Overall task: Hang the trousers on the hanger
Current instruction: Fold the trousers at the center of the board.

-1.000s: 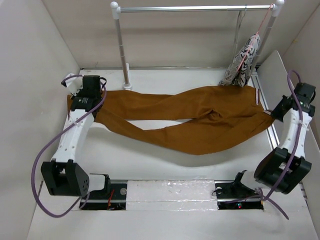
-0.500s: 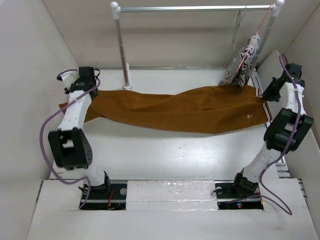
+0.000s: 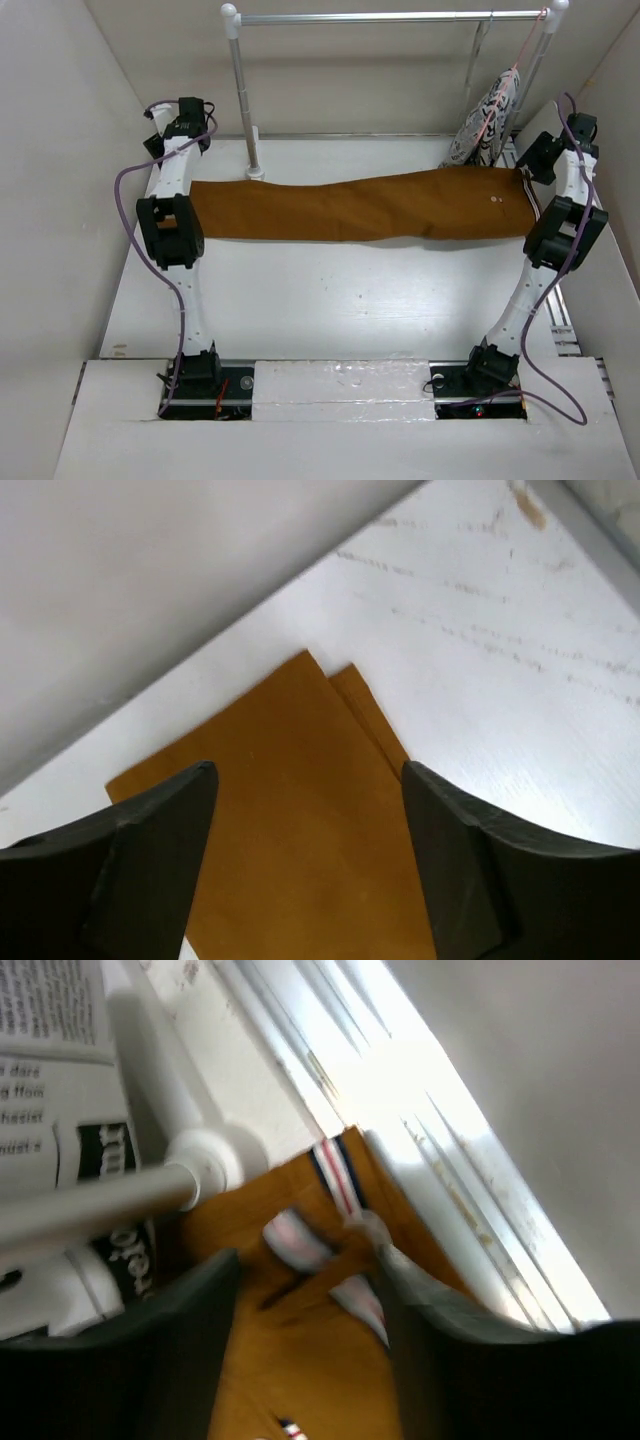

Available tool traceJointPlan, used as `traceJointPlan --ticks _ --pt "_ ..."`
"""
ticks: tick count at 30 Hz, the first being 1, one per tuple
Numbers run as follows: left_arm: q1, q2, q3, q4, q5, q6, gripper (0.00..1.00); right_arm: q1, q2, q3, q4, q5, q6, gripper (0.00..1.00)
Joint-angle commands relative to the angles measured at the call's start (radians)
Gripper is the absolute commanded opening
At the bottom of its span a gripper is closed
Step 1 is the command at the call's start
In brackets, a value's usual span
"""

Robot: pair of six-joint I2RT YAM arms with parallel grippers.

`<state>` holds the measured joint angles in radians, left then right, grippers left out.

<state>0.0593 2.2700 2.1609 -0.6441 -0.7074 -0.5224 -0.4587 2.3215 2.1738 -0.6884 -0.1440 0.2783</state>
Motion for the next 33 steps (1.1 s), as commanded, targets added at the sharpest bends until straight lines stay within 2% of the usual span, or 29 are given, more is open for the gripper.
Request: traceJointPlan --ticks 1,3,6,7,8,9,10,11,12,13,14,15,16,17,18,21,24,28,31,32,33 --pt "0.005 -0.016 0.047 0.015 0.052 0.045 0.72 -0.014 -0.028 0.011 0.173 -0.040 0.021 0.67" --pt "0.005 -0.081 0.021 0.070 0.074 0.071 0.75 -0.005 -0.066 0.001 0.181 -0.055 0.004 0.70" --pt "0.005 -0.168 -0.018 0.041 0.083 0.047 0.76 0.005 -0.161 -0.073 0.173 -0.091 -0.054 0.73" --pt "0.005 -0.200 -0.112 0.040 0.094 0.001 0.74 0.005 -0.201 -0.116 0.176 -0.089 -0.074 0.73" --pt "0.005 -0.283 -0.184 0.061 0.162 -0.008 0.73 0.005 -0.243 -0.170 0.203 -0.080 -0.083 0.72" --pt "0.020 -0.327 -0.275 0.123 0.204 -0.019 0.73 0.014 -0.336 -0.304 0.231 -0.085 -0.088 0.70" --pt "0.031 -0.364 -0.440 0.148 0.244 -0.054 0.73 0.014 -0.377 -0.371 0.271 -0.077 -0.087 0.58" --pt "0.031 -0.432 -0.516 0.179 0.332 -0.065 0.73 0.014 -0.420 -0.438 0.271 -0.057 -0.084 0.41" --pt "0.031 -0.455 -0.585 0.219 0.374 -0.082 0.73 0.000 -0.460 -0.580 0.285 -0.040 -0.083 0.11" --pt "0.045 -0.470 -0.696 0.236 0.416 -0.097 0.73 -0.009 -0.528 -0.651 0.329 -0.042 -0.073 0.00" --pt "0.045 -0.477 -0.734 0.250 0.503 -0.109 0.73 -0.023 -0.559 -0.722 0.360 -0.054 -0.058 0.00" --pt "0.056 -0.471 -0.759 0.239 0.525 -0.119 0.73 -0.049 -0.583 -0.797 0.403 -0.075 -0.033 0.00" --pt "0.056 -0.449 -0.791 0.232 0.542 -0.122 0.73 -0.064 -0.611 -0.921 0.497 -0.154 -0.033 0.07" --pt "0.056 -0.440 -0.803 0.227 0.565 -0.125 0.73 -0.075 -0.614 -0.957 0.507 -0.175 -0.028 0.20" --pt "0.056 -0.431 -0.814 0.216 0.569 -0.139 0.74 -0.089 -0.613 -0.976 0.501 -0.189 -0.045 0.46" --pt "0.091 -0.412 -0.874 0.253 0.620 -0.165 0.75 -0.103 -0.596 -1.002 0.458 -0.209 -0.070 0.68" --pt "0.152 -0.370 -0.921 0.299 0.767 -0.201 0.75 -0.158 -0.568 -1.101 0.583 -0.290 0.010 0.71" --pt "0.163 -0.298 -0.879 0.290 0.776 -0.211 0.73 -0.158 -0.499 -1.108 0.635 -0.299 0.065 0.72" --pt "0.163 -0.268 -0.862 0.302 0.780 -0.235 0.65 -0.129 -0.415 -1.042 0.632 -0.269 0.097 0.71" --pt "0.163 -0.264 -0.860 0.314 0.773 -0.243 0.49 -0.118 -0.393 -1.004 0.624 -0.273 0.119 0.70" --pt "0.163 -0.262 -0.854 0.325 0.766 -0.240 0.37 -0.118 -0.366 -0.994 0.632 -0.279 0.136 0.62"
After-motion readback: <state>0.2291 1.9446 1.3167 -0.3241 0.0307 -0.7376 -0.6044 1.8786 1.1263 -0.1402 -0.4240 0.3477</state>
